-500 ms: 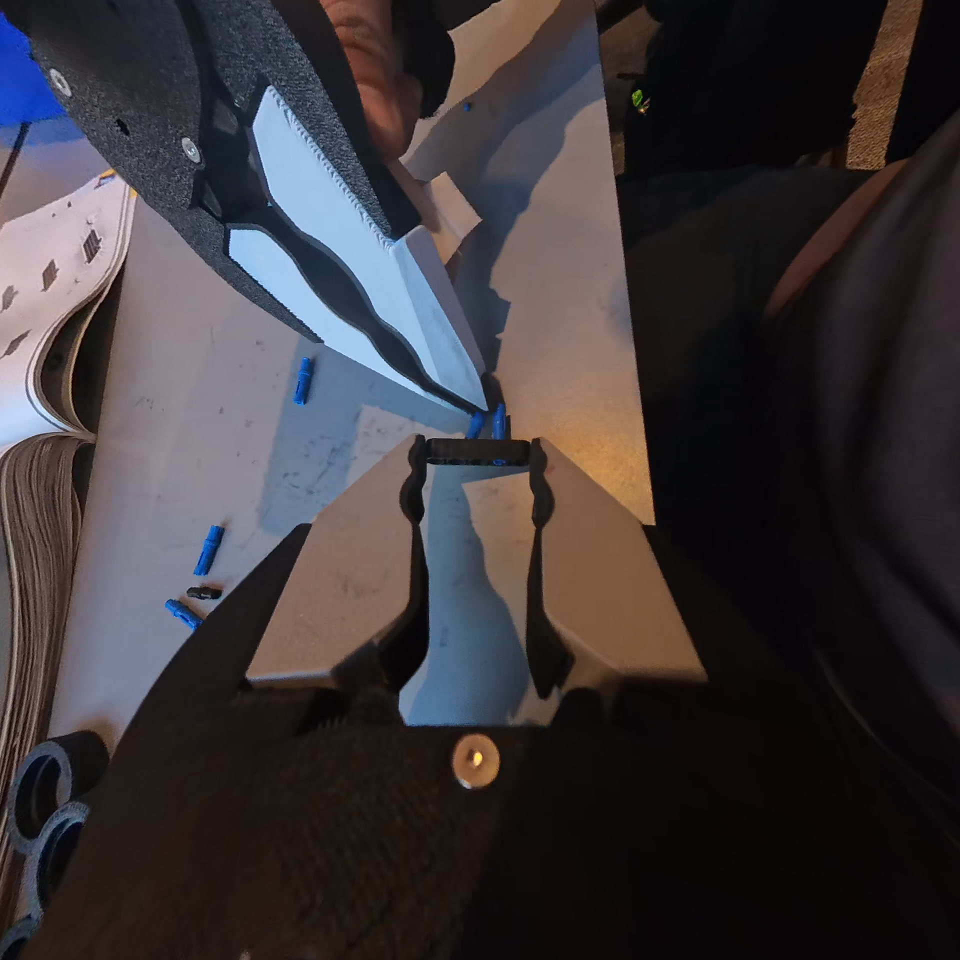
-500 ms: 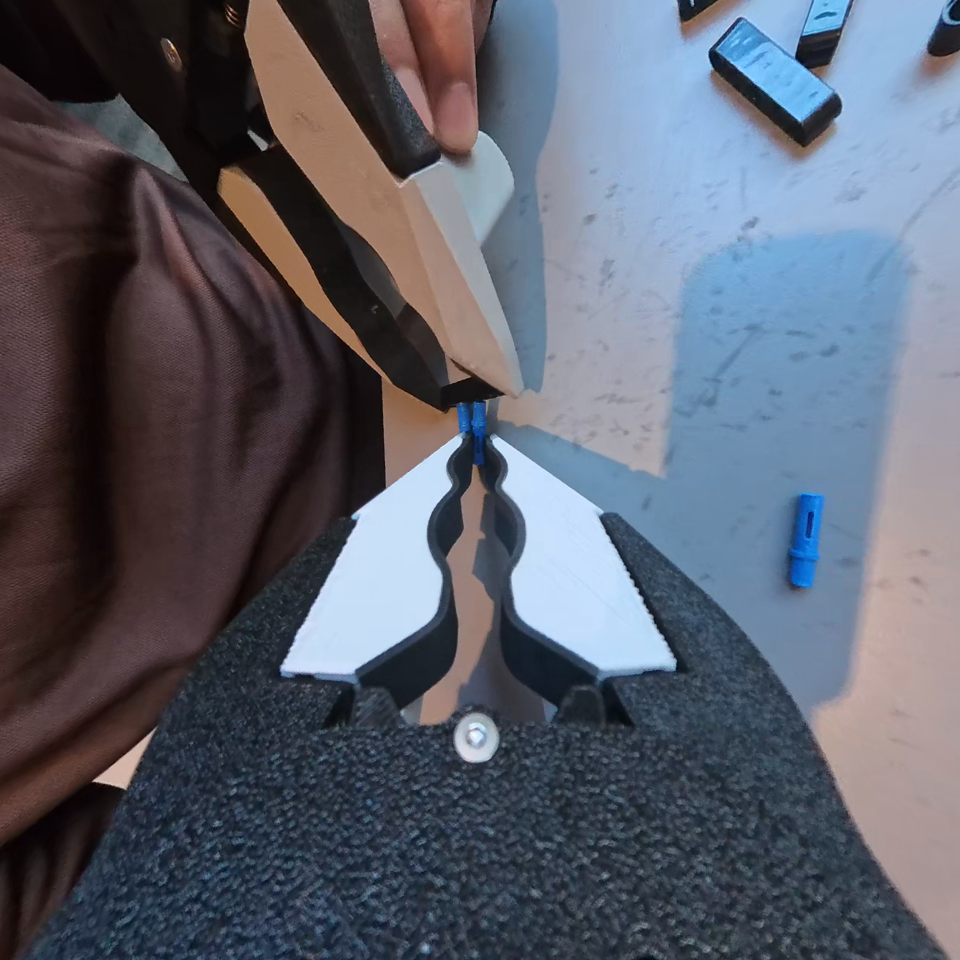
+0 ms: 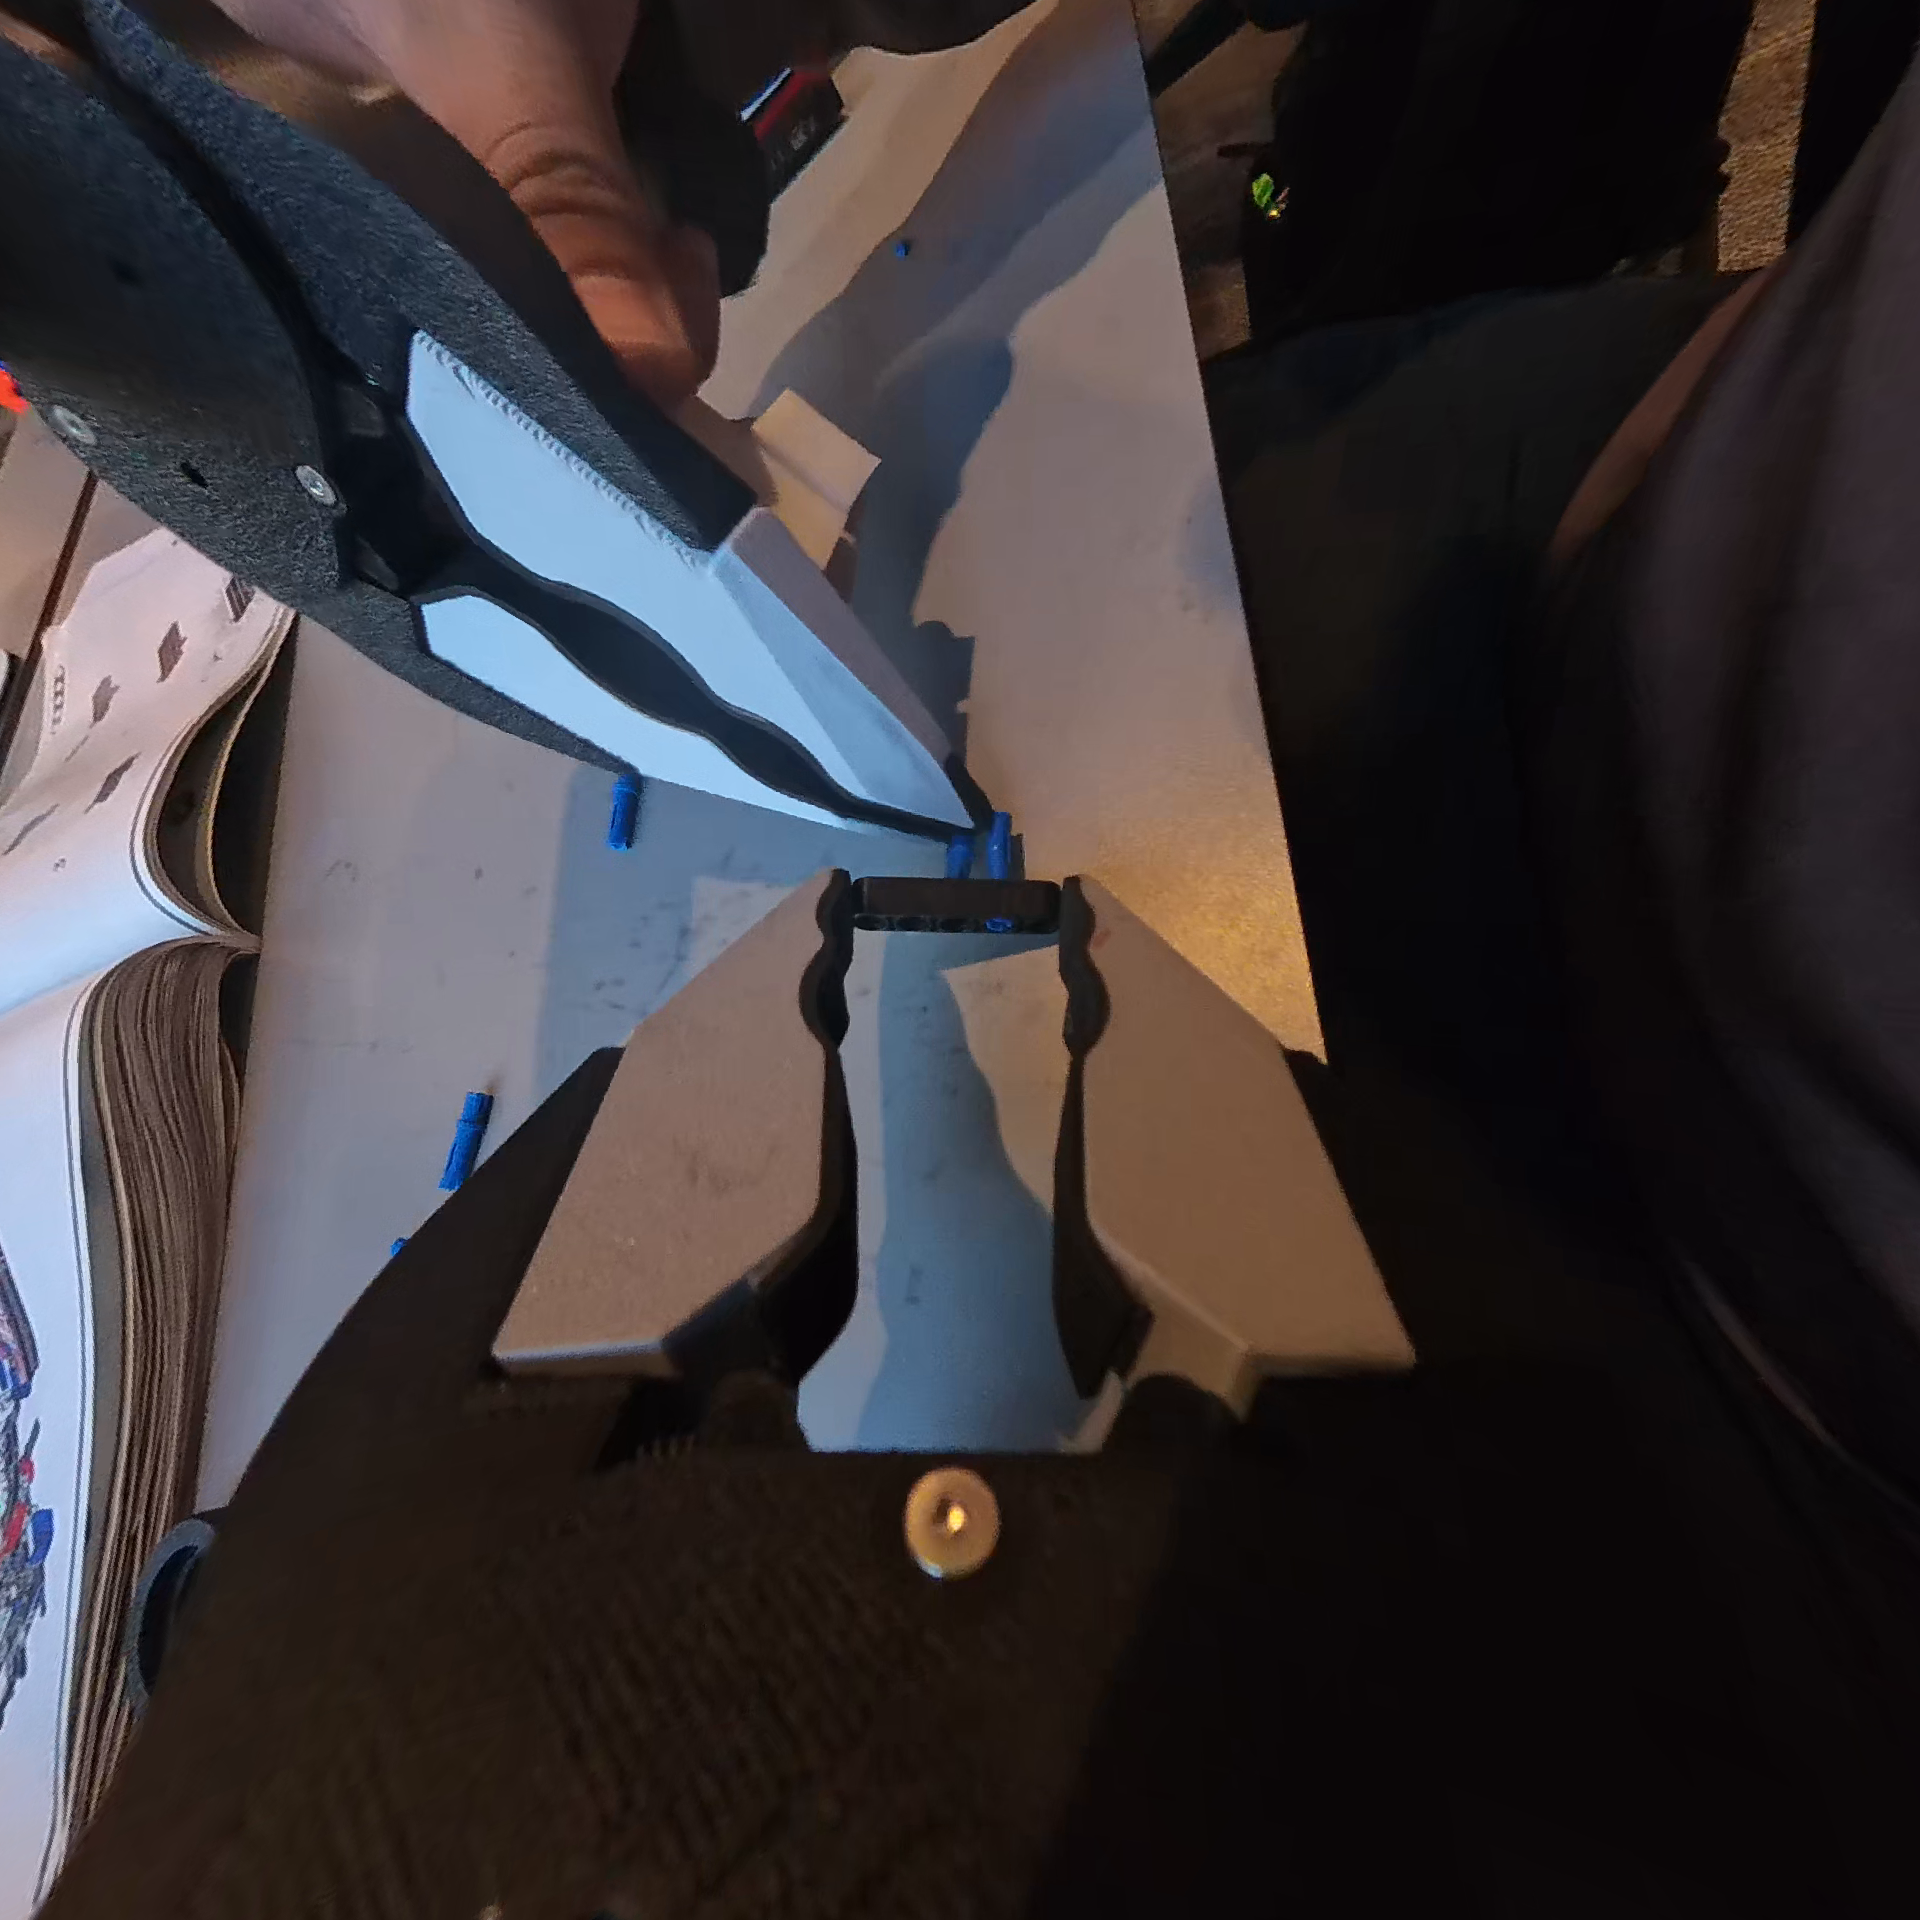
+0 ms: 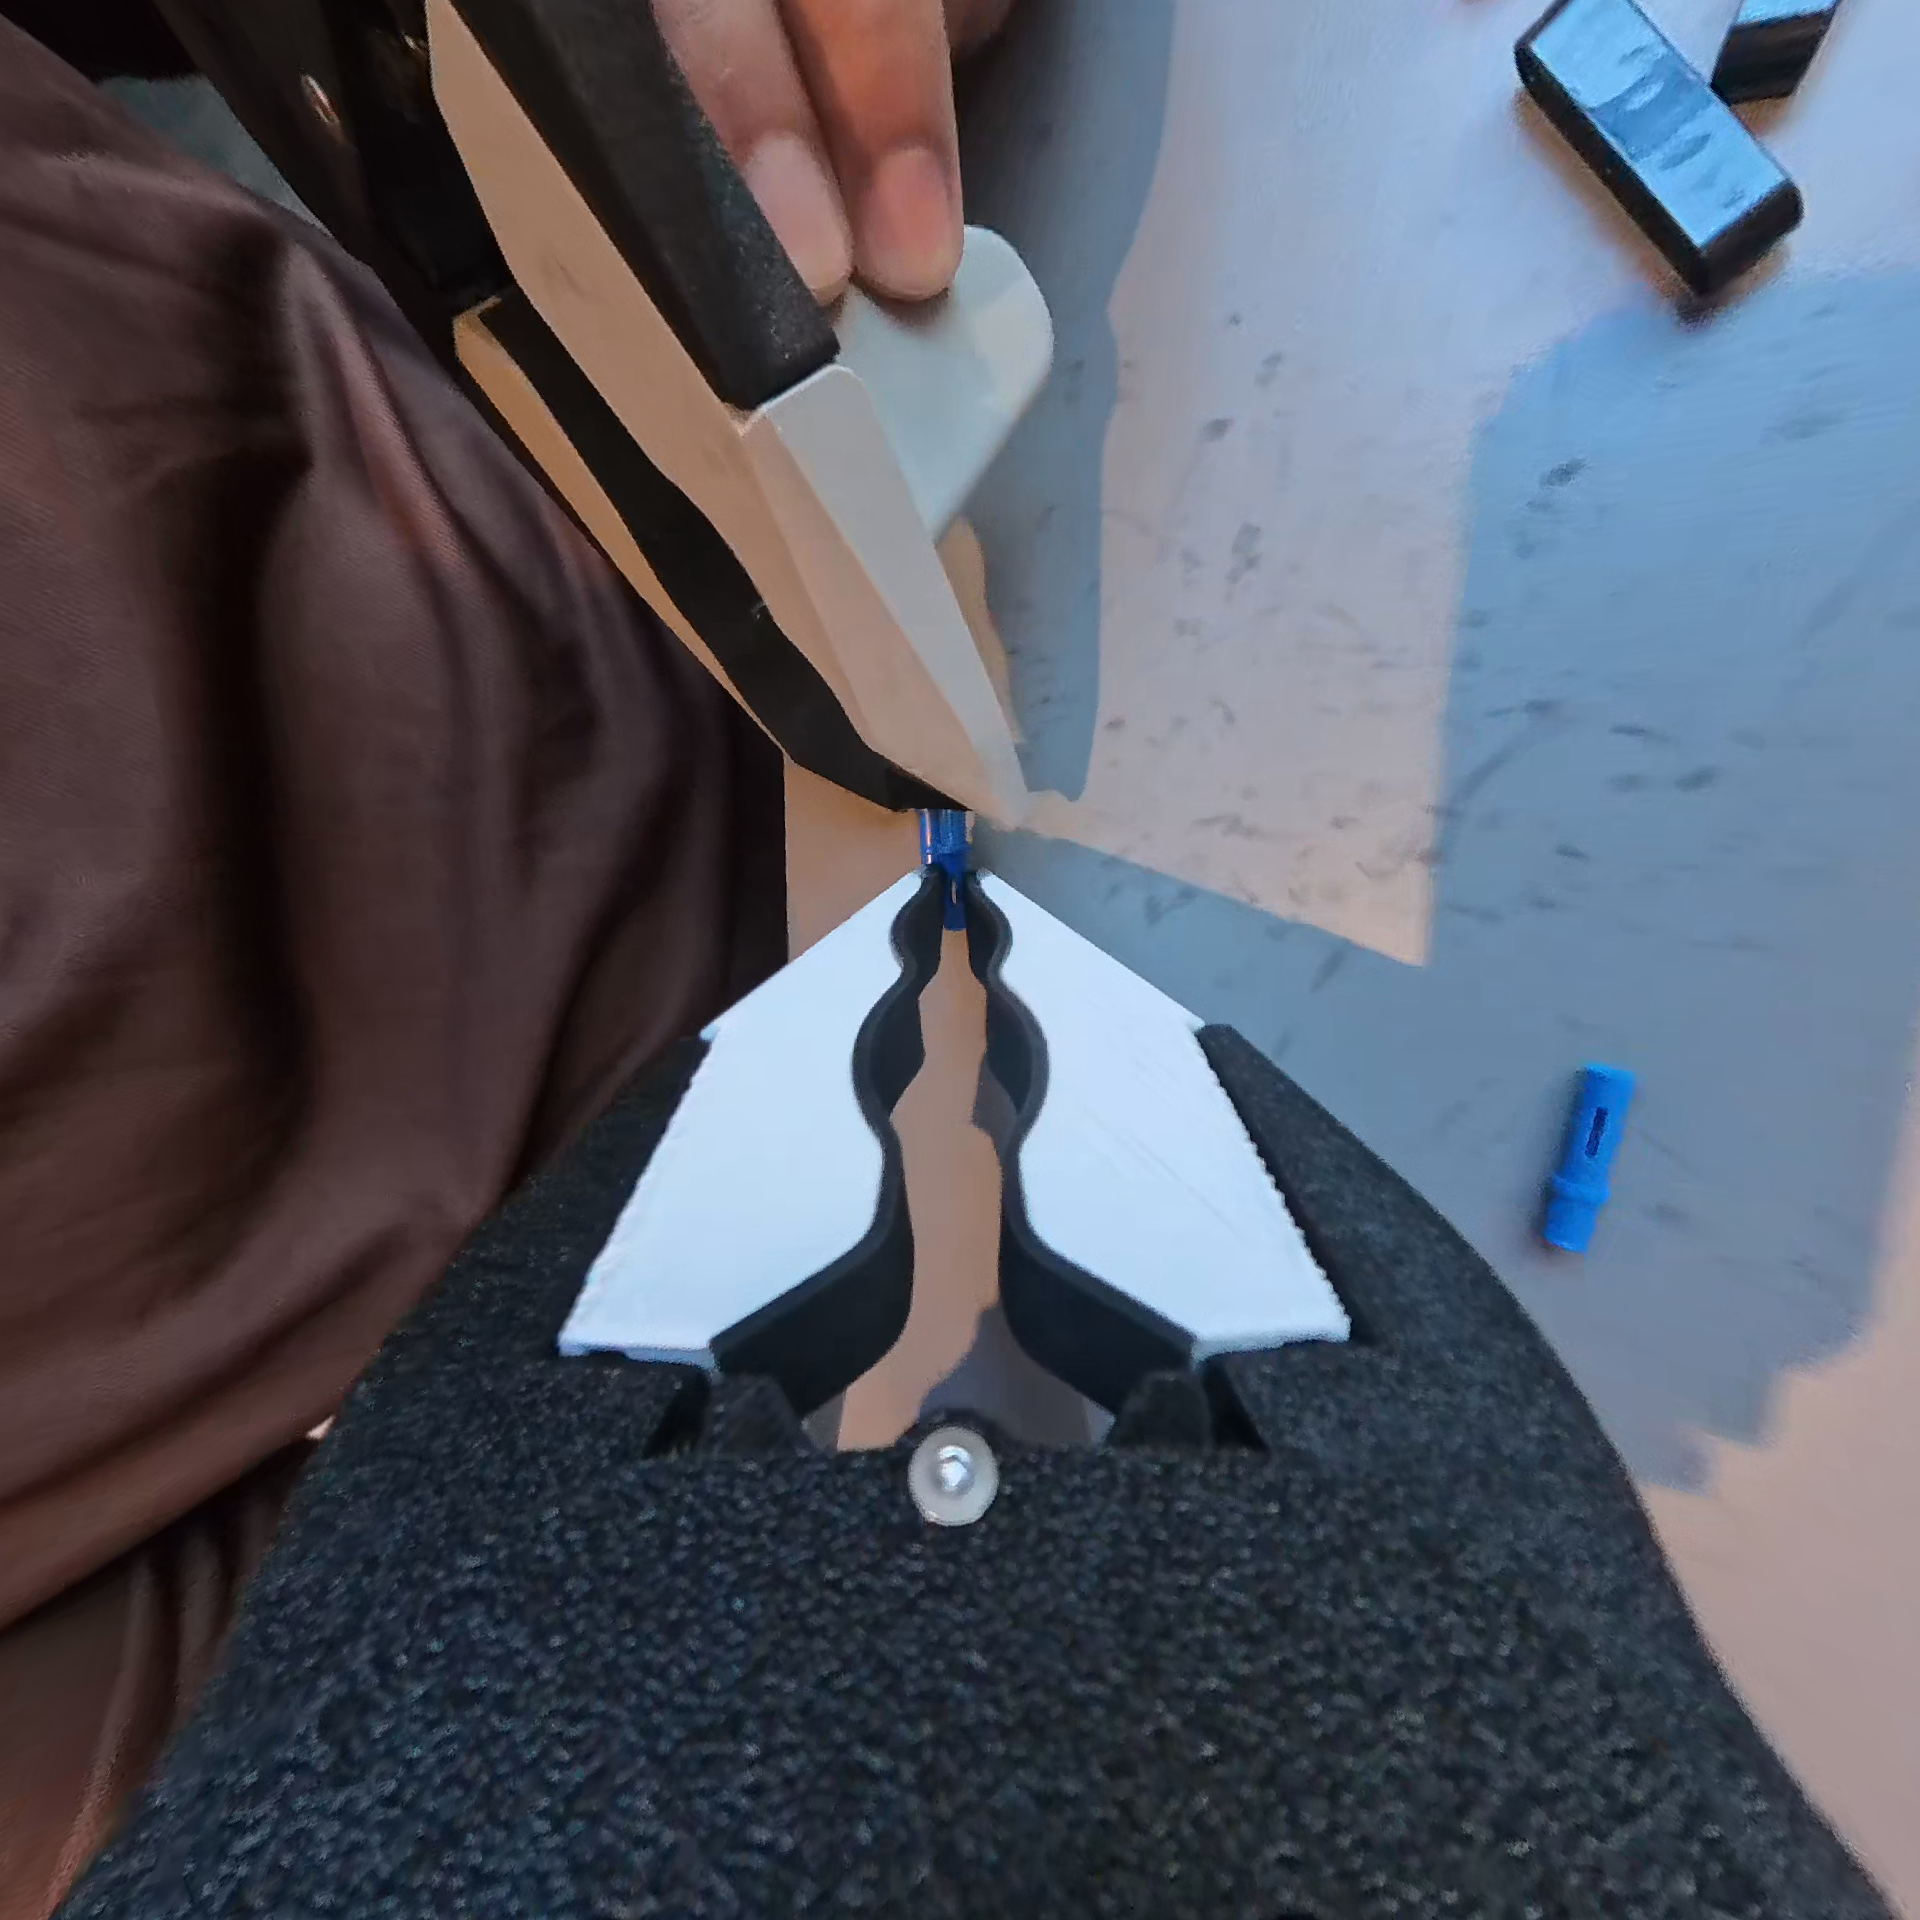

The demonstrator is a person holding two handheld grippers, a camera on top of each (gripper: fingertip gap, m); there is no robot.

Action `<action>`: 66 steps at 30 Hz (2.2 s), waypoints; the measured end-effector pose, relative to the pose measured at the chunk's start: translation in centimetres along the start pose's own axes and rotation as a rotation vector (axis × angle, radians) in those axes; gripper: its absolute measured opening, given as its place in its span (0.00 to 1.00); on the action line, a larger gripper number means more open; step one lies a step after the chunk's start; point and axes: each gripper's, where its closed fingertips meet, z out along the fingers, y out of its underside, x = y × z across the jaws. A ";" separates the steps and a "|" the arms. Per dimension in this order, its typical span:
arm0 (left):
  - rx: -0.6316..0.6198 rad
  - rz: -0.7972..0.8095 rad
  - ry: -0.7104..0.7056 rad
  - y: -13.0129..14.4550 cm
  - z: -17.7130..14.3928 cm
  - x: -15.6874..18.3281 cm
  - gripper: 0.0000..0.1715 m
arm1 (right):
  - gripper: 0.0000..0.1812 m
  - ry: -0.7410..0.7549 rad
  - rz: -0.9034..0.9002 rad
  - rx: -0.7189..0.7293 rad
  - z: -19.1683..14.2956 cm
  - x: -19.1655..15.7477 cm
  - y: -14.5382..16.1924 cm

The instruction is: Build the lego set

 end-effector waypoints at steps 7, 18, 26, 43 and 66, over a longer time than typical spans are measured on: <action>-0.008 0.022 0.019 0.0 0.1 0.0 0.22 | 0.02 -0.045 0.017 -0.020 0.2 0.0 0.0; -0.014 -0.152 0.155 0.8 -0.2 0.2 0.22 | 0.01 0.088 -0.099 0.079 0.5 0.5 -0.8; -0.055 -0.309 0.223 1.2 -0.1 0.3 0.22 | 0.00 0.234 -0.137 0.124 0.6 0.6 -1.1; -0.059 -0.378 0.191 0.9 0.4 0.2 0.22 | 0.00 0.306 -0.080 0.328 -3.1 1.1 -1.3; -0.077 -0.505 0.107 1.3 0.8 -1.5 0.35 | 0.12 0.661 0.057 0.319 -6.8 8.3 1.0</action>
